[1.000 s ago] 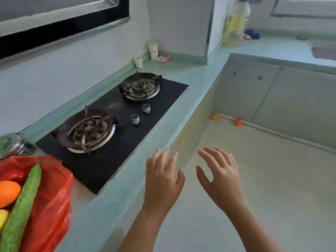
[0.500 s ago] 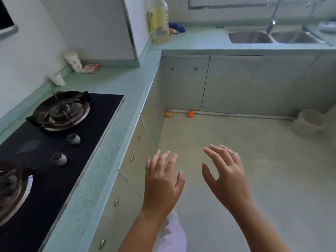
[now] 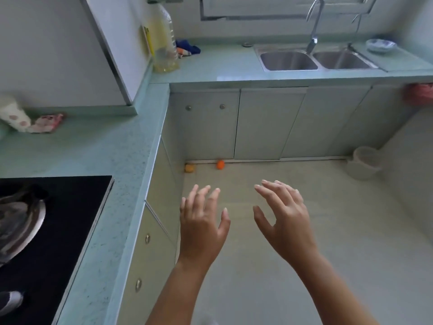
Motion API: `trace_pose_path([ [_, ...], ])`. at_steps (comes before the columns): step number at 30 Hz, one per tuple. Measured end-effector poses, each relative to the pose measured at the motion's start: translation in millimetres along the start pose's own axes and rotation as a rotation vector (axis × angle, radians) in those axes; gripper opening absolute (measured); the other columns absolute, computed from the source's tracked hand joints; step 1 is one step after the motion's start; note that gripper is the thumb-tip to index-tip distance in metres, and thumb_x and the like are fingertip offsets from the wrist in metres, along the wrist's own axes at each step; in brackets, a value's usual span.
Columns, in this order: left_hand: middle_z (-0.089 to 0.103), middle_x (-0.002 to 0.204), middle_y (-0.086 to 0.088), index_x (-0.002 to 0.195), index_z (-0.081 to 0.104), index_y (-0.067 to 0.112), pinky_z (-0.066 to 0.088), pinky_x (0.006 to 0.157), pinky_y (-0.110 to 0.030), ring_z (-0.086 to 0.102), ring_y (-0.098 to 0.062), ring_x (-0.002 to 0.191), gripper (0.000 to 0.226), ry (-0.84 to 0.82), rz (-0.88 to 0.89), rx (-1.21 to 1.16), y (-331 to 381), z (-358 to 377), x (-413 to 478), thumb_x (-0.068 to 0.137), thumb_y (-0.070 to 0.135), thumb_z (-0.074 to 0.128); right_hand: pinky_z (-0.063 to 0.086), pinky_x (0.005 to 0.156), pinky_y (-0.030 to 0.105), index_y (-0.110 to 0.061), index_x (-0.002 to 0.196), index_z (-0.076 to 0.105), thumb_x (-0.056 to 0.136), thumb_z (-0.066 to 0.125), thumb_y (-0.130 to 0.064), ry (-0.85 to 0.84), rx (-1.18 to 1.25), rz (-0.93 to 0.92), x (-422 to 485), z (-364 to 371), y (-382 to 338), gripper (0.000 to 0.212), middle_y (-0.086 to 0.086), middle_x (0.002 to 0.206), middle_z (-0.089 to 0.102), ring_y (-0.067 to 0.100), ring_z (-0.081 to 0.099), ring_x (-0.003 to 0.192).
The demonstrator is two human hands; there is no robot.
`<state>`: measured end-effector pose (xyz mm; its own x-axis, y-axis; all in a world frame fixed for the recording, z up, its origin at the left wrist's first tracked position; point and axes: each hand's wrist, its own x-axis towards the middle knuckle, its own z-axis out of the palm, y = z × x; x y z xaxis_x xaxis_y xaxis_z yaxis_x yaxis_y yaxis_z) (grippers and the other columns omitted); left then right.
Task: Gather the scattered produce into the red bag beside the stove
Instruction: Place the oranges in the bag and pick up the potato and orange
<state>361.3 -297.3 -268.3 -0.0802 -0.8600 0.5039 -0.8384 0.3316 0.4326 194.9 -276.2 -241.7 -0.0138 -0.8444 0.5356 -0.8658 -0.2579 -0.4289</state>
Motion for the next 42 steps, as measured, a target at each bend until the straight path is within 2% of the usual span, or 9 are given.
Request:
trace_pose_path([
  [10,0.061,0.116,-0.012,0.113,0.061,0.01,0.035,0.097,-0.054,0.04,-0.026,0.119,0.043,-0.066,-0.029,0.027,-16.7,74.3,82.1,0.08,0.032,0.044,0.044,0.086,0.058,-0.015,0.11,0.06,0.081,0.05,-0.031,0.004,0.035,0.029,87.6,53.1,73.0,0.035,0.007,0.112,0.064,0.029,0.052,0.109],
  [20,0.061,0.117,-0.012,0.115,0.061,0.009,0.034,0.098,-0.053,0.044,-0.03,0.119,0.044,-0.03,0.003,0.024,17.8,177.6,260.2,0.08,0.032,0.046,0.043,0.089,0.057,-0.015,0.11,0.06,0.081,0.048,-0.033,-0.037,0.037,0.02,239.0,84.3,192.5,0.036,0.005,0.113,0.063,0.029,0.052,0.109],
  [24,0.06,0.118,-0.012,0.114,0.061,0.009,0.033,0.099,-0.052,0.044,-0.029,0.12,0.044,0.015,-0.04,0.025,15.0,201.2,306.1,0.081,0.032,0.045,0.044,0.088,0.057,-0.015,0.11,0.061,0.08,0.048,-0.034,-0.053,0.041,-0.005,290.3,100.0,223.1,0.037,0.004,0.113,0.063,0.027,0.051,0.11],
  [32,0.062,0.114,-0.015,0.109,0.064,0.006,0.035,0.095,-0.056,0.04,-0.026,0.117,0.044,0.028,-0.185,0.104,-51.4,225.8,346.4,0.079,0.032,0.044,0.045,0.086,0.057,-0.015,0.108,0.062,0.081,0.048,-0.033,-0.121,0.102,-0.087,365.2,160.4,233.9,0.036,0.006,0.111,0.064,0.03,0.053,0.107],
  [39,0.062,0.112,-0.016,0.107,0.064,0.005,0.041,0.092,-0.058,0.041,-0.027,0.116,0.043,0.109,-0.257,0.118,-121.0,258.6,425.5,0.079,0.031,0.045,0.046,0.085,0.057,-0.017,0.109,0.06,0.08,0.05,-0.033,-0.211,0.103,-0.163,445.4,237.3,232.2,0.035,0.004,0.112,0.064,0.023,0.046,0.11],
  [42,0.062,0.113,-0.017,0.108,0.064,0.004,0.039,0.092,-0.058,0.04,-0.028,0.117,0.042,0.14,-0.301,0.11,-149.2,266.3,456.2,0.079,0.03,0.046,0.045,0.085,0.057,-0.017,0.108,0.06,0.08,0.048,-0.033,-0.273,0.096,-0.237,490.1,272.0,220.7,0.035,0.005,0.112,0.064,0.029,0.053,0.109],
])
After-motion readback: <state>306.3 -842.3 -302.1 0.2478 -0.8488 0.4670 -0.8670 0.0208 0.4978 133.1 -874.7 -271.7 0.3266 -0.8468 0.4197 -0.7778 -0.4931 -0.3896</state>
